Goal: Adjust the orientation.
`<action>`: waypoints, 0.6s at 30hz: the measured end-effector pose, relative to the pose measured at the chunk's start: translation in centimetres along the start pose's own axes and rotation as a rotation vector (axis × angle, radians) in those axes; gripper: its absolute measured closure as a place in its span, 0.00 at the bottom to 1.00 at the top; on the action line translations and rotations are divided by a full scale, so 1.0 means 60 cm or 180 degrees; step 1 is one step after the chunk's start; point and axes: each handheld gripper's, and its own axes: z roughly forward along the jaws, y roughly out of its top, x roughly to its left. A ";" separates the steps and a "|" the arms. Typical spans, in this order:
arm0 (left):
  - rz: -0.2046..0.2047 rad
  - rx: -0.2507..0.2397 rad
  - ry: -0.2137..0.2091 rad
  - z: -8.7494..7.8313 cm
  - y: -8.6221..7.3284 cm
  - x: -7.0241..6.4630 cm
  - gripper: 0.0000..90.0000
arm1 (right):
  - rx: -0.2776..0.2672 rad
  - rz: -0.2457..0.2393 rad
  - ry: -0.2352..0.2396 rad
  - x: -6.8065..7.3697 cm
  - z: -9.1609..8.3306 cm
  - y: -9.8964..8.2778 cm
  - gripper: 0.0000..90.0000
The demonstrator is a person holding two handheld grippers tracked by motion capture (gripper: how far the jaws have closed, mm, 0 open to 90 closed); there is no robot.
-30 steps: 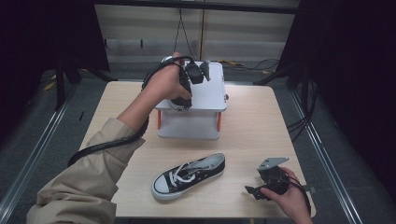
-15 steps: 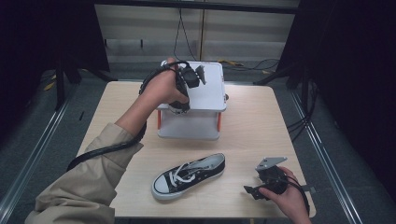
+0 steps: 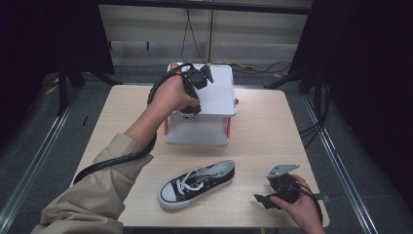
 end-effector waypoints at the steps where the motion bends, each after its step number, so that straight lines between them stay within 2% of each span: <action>1: -0.0007 0.0022 -0.0003 0.001 0.000 -0.001 0.75 | -0.0014 0.0002 0.0001 0.000 0.000 0.000 0.20; 3: -0.0020 0.0031 -0.0007 -0.001 0.000 -0.001 0.77 | -0.0032 -0.0002 -0.0007 -0.001 -0.001 0.000 0.20; 8: 0.0177 0.0076 0.0068 -0.006 0.007 -0.007 0.78 | -0.0035 0.0000 -0.0008 -0.002 -0.002 0.000 0.20; 15: 0.0334 -0.0118 0.0153 -0.020 0.019 0.004 0.78 | -0.0022 0.0012 0.0005 -0.004 -0.002 -0.001 0.20; 16: 0.0375 -0.0098 0.0144 -0.020 0.021 0.009 0.78 | -0.0019 0.0018 0.0003 -0.004 -0.002 -0.002 0.20; 18: 0.0373 -0.0133 0.0106 -0.014 0.021 0.017 0.78 | -0.0022 0.0019 -0.0003 -0.006 -0.001 -0.003 0.20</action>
